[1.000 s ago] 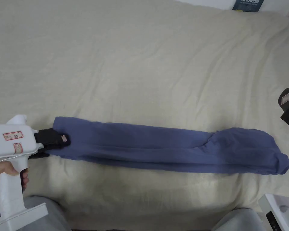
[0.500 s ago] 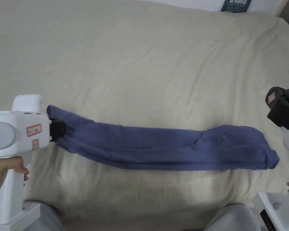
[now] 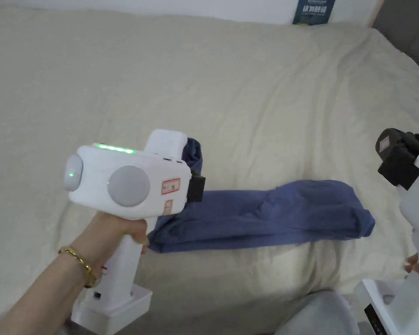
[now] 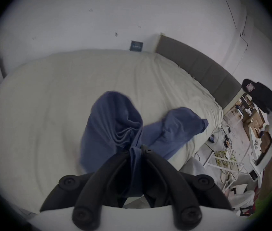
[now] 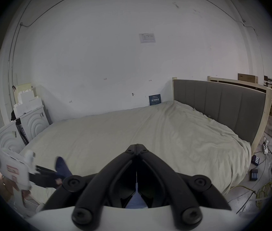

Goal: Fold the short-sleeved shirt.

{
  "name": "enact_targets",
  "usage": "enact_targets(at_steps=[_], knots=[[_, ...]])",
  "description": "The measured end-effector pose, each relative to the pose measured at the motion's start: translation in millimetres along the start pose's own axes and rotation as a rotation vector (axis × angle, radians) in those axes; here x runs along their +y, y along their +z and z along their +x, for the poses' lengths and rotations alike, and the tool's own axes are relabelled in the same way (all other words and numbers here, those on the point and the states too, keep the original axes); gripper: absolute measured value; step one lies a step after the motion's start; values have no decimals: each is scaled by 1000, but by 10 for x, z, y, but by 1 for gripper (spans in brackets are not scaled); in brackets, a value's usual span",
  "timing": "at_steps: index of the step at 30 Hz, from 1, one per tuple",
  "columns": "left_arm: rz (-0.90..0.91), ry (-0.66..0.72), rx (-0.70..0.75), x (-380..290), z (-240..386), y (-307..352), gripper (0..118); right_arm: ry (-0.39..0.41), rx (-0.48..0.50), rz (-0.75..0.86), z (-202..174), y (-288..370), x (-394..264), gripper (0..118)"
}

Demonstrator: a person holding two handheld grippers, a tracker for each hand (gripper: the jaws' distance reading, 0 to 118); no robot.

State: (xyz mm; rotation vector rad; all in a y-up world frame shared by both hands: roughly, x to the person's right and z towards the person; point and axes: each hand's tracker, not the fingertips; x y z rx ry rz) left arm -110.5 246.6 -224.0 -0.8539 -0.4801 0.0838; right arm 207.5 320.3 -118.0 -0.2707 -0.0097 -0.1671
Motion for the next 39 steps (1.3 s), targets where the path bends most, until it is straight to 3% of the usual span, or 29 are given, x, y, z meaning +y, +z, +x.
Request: enact_targets(at_steps=[8,9,10,11,12,13,17,20,24,25,26,27,28,31,36,39], knots=[[-149,-8,82,-52,487,-1095,10,-55,-58,-14,322,157,-89,2],[-178,-21,96,-88,492,-1191,19,-56,-66,-17,349,171,-98,2],[-201,-23,86,-116,517,-1258,36,-61,-79,-22,381,182,-106,2],[-205,-14,67,-129,532,-1294,58,-69,-87,-25,406,182,-113,2],[-216,-3,51,-133,545,-1313,90,-79,-90,-26,431,183,-122,2],[-219,13,29,-145,594,-1288,103,-92,-90,-27,452,182,-128,2],[-88,43,-29,42,528,-999,104,-98,-91,-30,458,165,-129,2],[35,66,29,230,396,-729,105,-96,-81,-27,445,161,-111,2],[128,21,224,281,326,-534,92,-95,-65,-23,435,163,-96,2],[112,2,243,256,336,-507,80,-94,-62,-26,433,159,-95,2],[93,-6,255,188,353,-549,55,-92,-60,-30,432,151,-97,2],[86,-2,249,124,369,-588,22,-91,-58,-32,431,145,-101,2],[65,0,236,37,393,-641,11,-91,-58,-35,431,141,-108,2],[-49,-21,188,-213,482,-935,3,-101,-58,-48,442,144,-135,2],[-136,-25,135,-565,791,-1303,2,-92,-79,-66,471,186,-171,2],[-125,-133,152,-722,1121,-1395,2,-95,-85,-71,480,215,-178,2]])
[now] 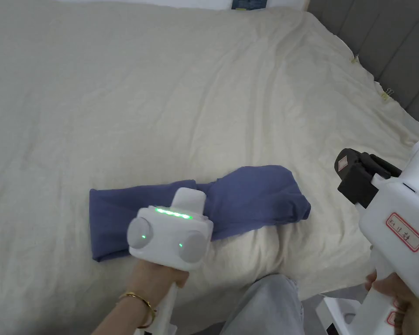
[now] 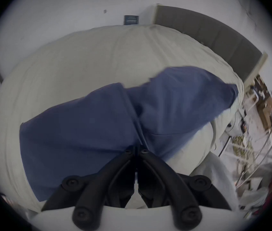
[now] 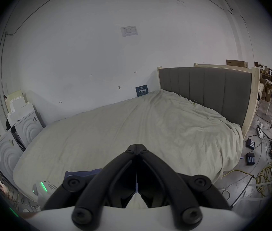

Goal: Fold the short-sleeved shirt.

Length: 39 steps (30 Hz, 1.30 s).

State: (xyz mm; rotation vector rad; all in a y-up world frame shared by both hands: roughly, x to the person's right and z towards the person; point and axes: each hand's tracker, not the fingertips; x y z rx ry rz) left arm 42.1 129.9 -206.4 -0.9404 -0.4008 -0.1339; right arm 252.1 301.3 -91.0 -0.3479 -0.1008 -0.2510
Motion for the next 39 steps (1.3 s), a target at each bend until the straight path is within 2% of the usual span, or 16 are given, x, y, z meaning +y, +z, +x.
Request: enact_targets(at_steps=[3,7,11,13,14,15,17,18,21,26,30,32,34,37,38,39], knots=[[-1,-116,-8,-36,219,-18,2,7,-5,-1,-10,13,4,2],[26,59,-233,163,72,235,2,5,0,2,-45,11,19,2],[231,143,-218,444,-324,744,8,17,15,2,-113,-11,44,2],[303,213,-213,563,-644,953,56,21,27,3,-147,-26,43,2],[327,257,-218,597,-826,1028,56,19,35,3,-164,-29,38,2],[331,290,-223,606,-999,1069,66,16,43,2,-180,-33,33,2],[323,351,-228,559,-1358,1112,103,12,52,-2,-217,-52,16,2],[325,371,-223,525,-1473,1118,111,12,57,-7,-229,-61,9,2],[268,455,-200,311,-1931,1037,111,12,73,-19,-270,-87,-19,2],[106,703,-339,-151,-2500,666,111,23,90,-36,-339,-122,-30,2],[75,761,-355,-398,-2662,412,111,37,91,-43,-386,-140,-18,2],[55,799,-453,-452,-2651,307,109,42,88,-48,-394,-160,-6,2],[19,821,-505,-482,-2540,259,99,43,82,-49,-399,-168,-1,2],[40,757,-469,-446,-2434,229,94,43,78,-52,-401,-177,3,2],[45,752,-473,-431,-2424,196,86,45,77,-54,-402,-178,2,2],[42,753,-470,-400,-2408,187,59,46,75,-56,-404,-183,-3,2]])
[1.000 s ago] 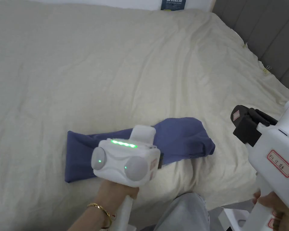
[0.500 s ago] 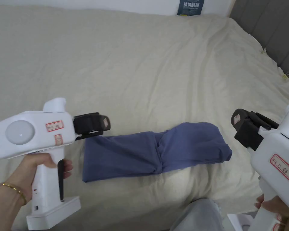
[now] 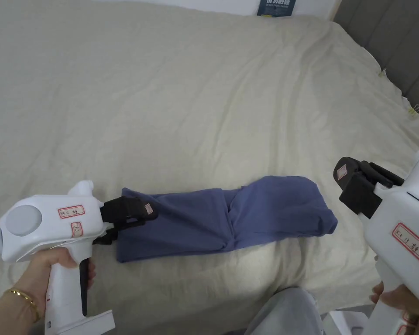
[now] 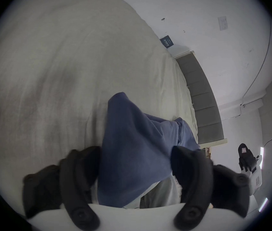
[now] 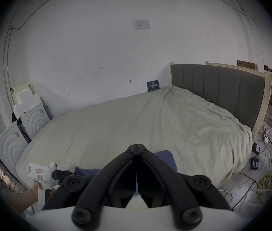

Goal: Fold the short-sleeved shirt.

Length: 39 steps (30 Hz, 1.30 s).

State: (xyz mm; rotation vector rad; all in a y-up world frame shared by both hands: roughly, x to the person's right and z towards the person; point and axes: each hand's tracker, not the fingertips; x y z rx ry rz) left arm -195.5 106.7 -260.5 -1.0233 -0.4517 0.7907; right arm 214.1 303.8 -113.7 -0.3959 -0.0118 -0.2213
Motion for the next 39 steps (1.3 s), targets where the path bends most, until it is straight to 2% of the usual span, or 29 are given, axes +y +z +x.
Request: enact_targets(at_steps=[1,2,3,4,5,9,12,17,22,26,28,32,39], knots=[[-6,-4,33,15,25,-24,30,2,-2,-4,1,-10,-6,2],[-18,-12,96,26,57,-71,14,4,0,-10,-3,-21,-12,2],[-34,-43,194,14,67,-92,13,5,0,-14,-9,-28,-17,2],[-36,-62,211,0,71,-104,13,4,0,-15,-18,-32,-25,2],[-29,-47,158,-2,96,-82,13,5,4,-17,-24,-36,-31,2],[-24,-3,199,33,262,58,11,13,11,-24,-53,-53,-33,2],[12,17,169,58,319,337,10,15,20,-19,-76,-59,-21,2],[116,45,247,186,108,1103,10,10,46,-9,-119,-87,13,2],[246,105,462,346,-162,1946,10,10,77,-14,-182,-157,-4,2],[320,65,603,465,-115,2334,10,-24,110,-24,-240,-212,-25,2],[333,18,639,410,168,2382,9,-18,118,-25,-284,-227,-24,2],[308,-88,622,280,690,2185,10,-11,135,-19,-326,-225,-7,2],[204,-290,483,170,1348,1395,10,-18,128,2,-226,-148,9,2]])
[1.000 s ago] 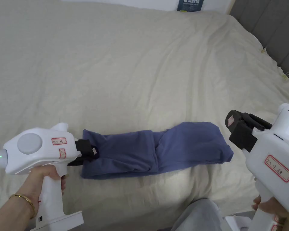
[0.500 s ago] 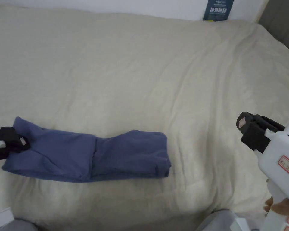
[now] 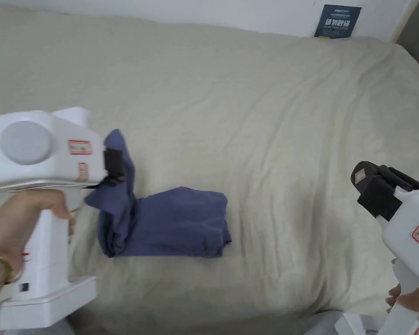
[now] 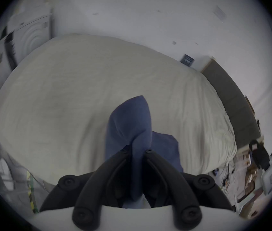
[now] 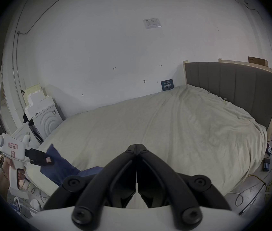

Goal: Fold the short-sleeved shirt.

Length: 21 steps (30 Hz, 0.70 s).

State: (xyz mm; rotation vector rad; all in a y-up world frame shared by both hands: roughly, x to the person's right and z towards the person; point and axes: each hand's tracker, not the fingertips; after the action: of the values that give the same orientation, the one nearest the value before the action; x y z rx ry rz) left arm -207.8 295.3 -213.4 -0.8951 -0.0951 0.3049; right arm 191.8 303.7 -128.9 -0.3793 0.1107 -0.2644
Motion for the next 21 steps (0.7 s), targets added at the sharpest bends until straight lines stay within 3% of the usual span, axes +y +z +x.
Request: enact_targets(at_steps=[3,10,11,13,15,16,19,20,21], knots=[[-60,-97,-11,-53,429,-333,10,-10,-20,5,50,60,-8,2],[-256,-152,0,-356,980,-1341,12,-16,-80,6,207,178,-13,2],[-278,-156,10,-405,1015,-1428,20,-11,-93,5,221,191,-11,2],[-308,-132,-47,-494,1017,-1637,63,-12,-111,5,262,214,-3,2],[-329,-80,-131,-548,1011,-1708,94,-23,-120,6,282,219,6,2],[-326,-70,-142,-576,1020,-1713,99,-26,-128,7,285,217,8,2],[-296,-69,-169,-429,987,-1575,99,-26,-134,6,286,201,18,2],[-248,-44,-218,-362,943,-1462,98,-25,-133,8,279,198,20,2],[-181,-22,-244,-283,893,-1321,89,-23,-131,7,279,185,22,2]])
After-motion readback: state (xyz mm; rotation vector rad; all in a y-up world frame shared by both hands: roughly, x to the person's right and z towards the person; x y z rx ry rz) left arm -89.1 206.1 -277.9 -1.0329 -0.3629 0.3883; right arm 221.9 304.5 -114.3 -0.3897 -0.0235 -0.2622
